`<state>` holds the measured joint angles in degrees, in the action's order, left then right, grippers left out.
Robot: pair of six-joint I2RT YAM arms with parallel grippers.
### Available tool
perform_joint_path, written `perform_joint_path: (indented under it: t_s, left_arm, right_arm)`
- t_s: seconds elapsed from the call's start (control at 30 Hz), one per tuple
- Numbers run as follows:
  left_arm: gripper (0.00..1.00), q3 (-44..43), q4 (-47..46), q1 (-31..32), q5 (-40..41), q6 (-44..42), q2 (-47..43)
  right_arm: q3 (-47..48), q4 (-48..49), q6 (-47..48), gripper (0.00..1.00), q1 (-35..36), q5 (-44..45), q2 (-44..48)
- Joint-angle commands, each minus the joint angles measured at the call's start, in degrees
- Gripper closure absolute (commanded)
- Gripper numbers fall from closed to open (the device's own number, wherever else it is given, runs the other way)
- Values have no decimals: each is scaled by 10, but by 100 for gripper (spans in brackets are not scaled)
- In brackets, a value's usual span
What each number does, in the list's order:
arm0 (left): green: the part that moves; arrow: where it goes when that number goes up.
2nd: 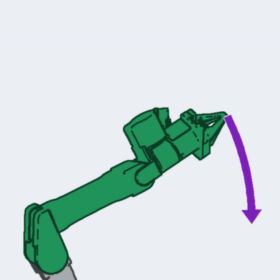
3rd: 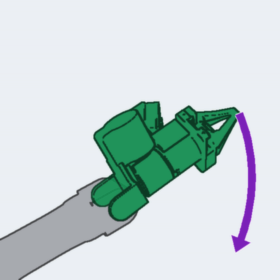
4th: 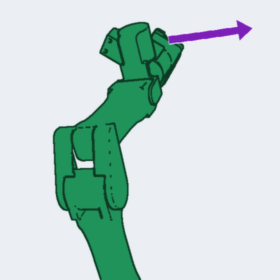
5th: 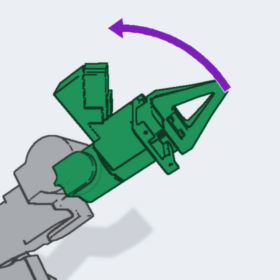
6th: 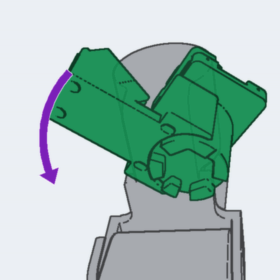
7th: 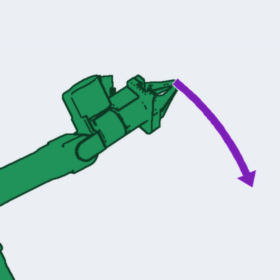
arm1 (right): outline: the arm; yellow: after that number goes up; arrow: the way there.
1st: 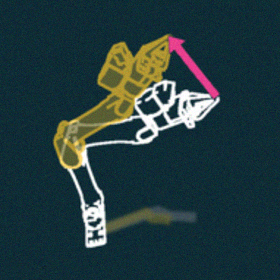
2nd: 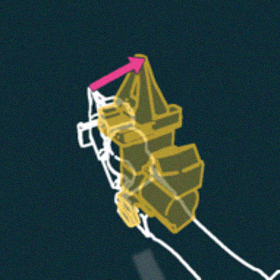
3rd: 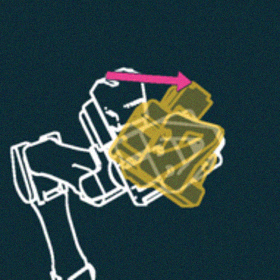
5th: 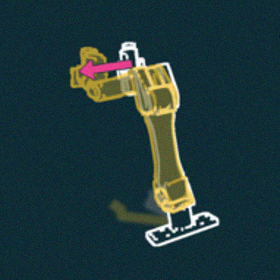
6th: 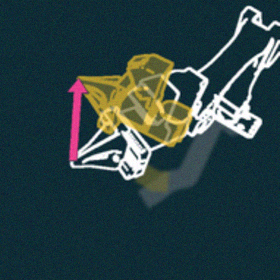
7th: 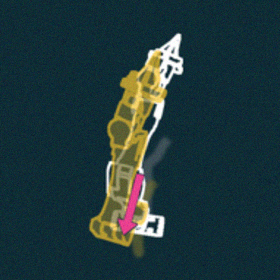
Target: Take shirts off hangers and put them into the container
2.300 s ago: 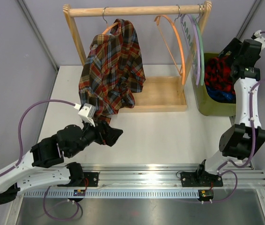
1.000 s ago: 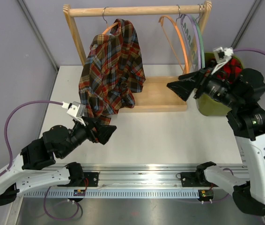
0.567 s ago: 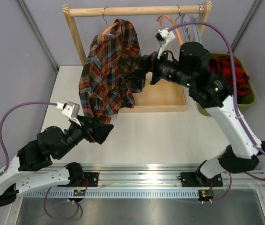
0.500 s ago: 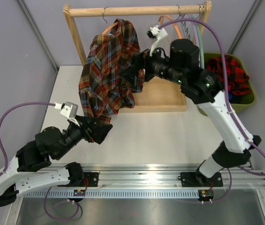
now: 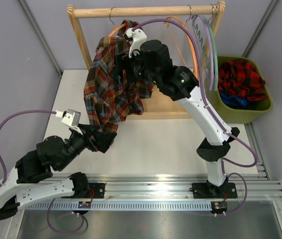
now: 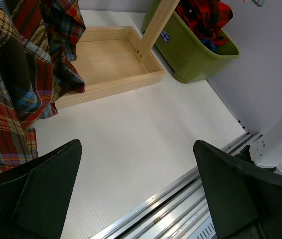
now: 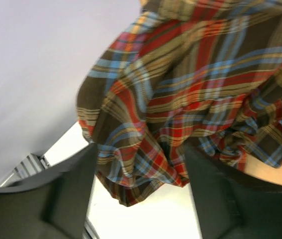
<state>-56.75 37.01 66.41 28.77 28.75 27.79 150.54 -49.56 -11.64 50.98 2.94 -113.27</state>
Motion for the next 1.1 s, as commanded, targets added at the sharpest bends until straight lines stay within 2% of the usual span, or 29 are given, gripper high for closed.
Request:
perform_joint_path:
  t_s: [0.0,0.13,0.2,0.23,0.27,0.3,0.33,0.37,0.4,0.43,0.47,0.5,0.57,0.67,0.7,0.83,0.87,0.97,1.0,1.07]
  left_arm:
    - [1,4,-8,-1,29,-5,-6]
    - [1,-11,-4,-1,114,-30,18]
    - [7,-23,-13,-1,152,-44,35]
    - [13,-37,-21,-1,178,-66,52]
    - [32,-42,-44,-1,185,-78,63]
    - [47,-49,-55,-1,201,-91,73]
    - [63,-64,-63,-1,211,-109,99]
    - [90,-76,-70,-1,222,-113,110]
    - [100,-84,-77,-2,237,-119,118]
    - [100,-96,-94,-2,240,-135,134]
    - [100,-99,-106,-1,245,-145,139]
    - [100,-102,-118,-2,260,-156,144]
    - [100,-120,-146,-3,282,-192,158]
    - [100,-140,-212,-2,374,-278,180]
    - [100,-144,-235,-3,431,-309,187]
    - [100,-137,-443,-22,480,-503,220]
    - [100,-142,-453,-31,480,-517,229]
    - [100,-171,-408,-100,447,-484,263]
    - [100,-188,-384,-147,411,-460,270]
    - [100,-209,-305,-191,373,-384,294]
  right_arm:
    - [25,44,2,20,28,10,2]
    - [14,58,12,13,52,37,17]
    - [-28,62,10,16,60,54,38]
    - [-51,68,9,22,61,58,67]
    - [-101,83,8,24,63,72,82]
    - [-124,89,9,30,66,80,99]
    - [-146,98,9,44,68,87,129]
    - [-181,101,9,51,68,94,144]
    - [-196,103,9,61,69,96,156]
    - [-208,105,8,89,69,97,180]
    - [-230,105,6,98,70,101,189]
    - [-237,103,6,100,71,103,197]
    - [-255,89,4,100,73,110,215]
    - [-298,93,4,100,73,116,247]
    - [-309,98,4,100,74,116,254]
    - [-337,103,6,100,74,124,274]
    - [-337,102,7,100,73,122,272]
    - [-339,98,5,100,73,118,271]
    - [-340,99,3,100,73,117,271]
    - [-346,97,-2,100,73,110,276]
